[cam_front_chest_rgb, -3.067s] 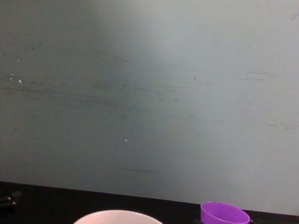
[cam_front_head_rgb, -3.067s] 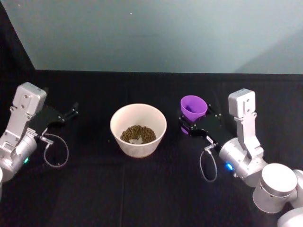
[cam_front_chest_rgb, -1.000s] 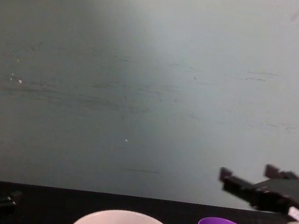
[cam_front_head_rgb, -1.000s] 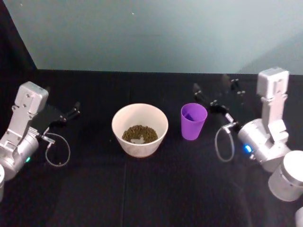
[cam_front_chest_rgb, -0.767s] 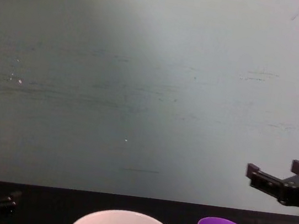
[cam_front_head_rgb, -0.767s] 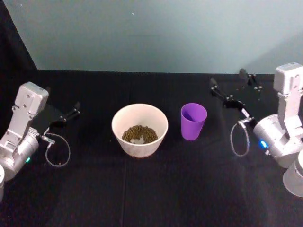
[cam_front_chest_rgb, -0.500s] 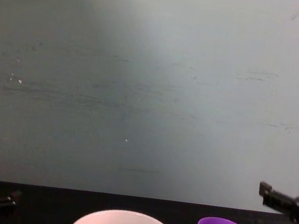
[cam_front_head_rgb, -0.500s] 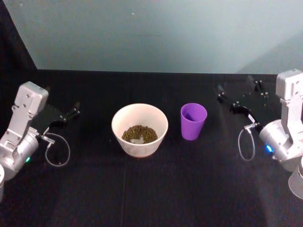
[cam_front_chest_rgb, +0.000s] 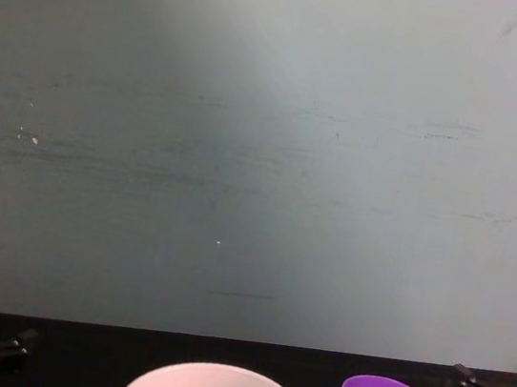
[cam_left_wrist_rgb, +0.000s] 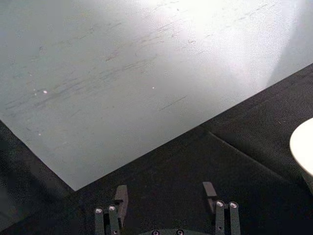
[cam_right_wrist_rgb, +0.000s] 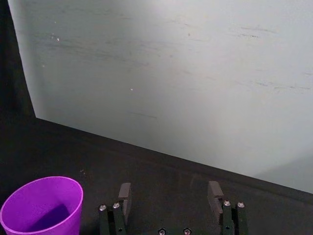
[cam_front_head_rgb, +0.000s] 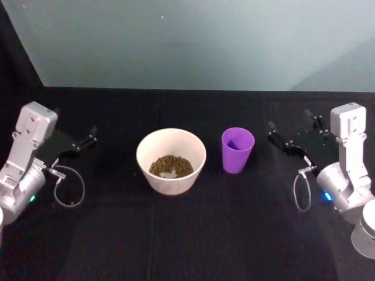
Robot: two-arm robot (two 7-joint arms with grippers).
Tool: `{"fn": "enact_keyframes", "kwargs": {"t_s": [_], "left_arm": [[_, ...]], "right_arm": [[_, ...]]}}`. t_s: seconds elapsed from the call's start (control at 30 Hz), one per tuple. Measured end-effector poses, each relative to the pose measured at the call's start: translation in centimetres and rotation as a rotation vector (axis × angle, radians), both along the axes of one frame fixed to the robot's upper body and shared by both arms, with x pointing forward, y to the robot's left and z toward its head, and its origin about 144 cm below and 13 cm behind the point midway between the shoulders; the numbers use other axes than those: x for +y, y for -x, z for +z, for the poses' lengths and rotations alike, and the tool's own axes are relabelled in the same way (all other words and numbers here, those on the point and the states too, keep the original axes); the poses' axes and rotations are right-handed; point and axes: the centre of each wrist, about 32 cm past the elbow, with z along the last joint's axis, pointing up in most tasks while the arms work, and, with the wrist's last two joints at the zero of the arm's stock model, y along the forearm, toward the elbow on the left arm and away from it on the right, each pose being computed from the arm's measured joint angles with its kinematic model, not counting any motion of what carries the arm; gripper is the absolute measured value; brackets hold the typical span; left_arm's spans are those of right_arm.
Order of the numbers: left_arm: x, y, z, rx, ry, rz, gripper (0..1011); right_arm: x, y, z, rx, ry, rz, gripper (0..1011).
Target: Pick up the cup and pour the mung beans from the cup into the bowl.
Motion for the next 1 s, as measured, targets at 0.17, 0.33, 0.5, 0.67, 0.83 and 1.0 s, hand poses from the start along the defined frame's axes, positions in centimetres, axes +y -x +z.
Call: {"fn": "enact_keyframes", "kwargs": {"t_s": [0.17, 0.33, 0.5, 0.67, 0.83, 1.0], "left_arm": [[0.00, 0.00, 0.00, 0.000, 0.000, 0.000, 1000], [0.00, 0.00, 0.00, 0.000, 0.000, 0.000, 1000], [0.00, 0.00, 0.00, 0.000, 0.000, 0.000, 1000], [0.00, 0.00, 0.00, 0.000, 0.000, 0.000, 1000], [0.00, 0.00, 0.00, 0.000, 0.000, 0.000, 1000], [0.00, 0.00, 0.00, 0.000, 0.000, 0.000, 1000]], "right_arm": [[-0.02, -0.02, 0.03, -0.001, -0.002, 0.000, 1000], [-0.03, -0.03, 0.06, -0.001, -0.004, 0.001, 1000], [-0.05, -0.04, 0.09, -0.002, -0.005, 0.001, 1000], [-0.06, -0.06, 0.12, -0.002, -0.006, 0.002, 1000], [-0.07, -0.07, 0.13, -0.002, -0.006, 0.002, 1000], [-0.07, -0.07, 0.13, -0.002, -0.006, 0.002, 1002]]}}
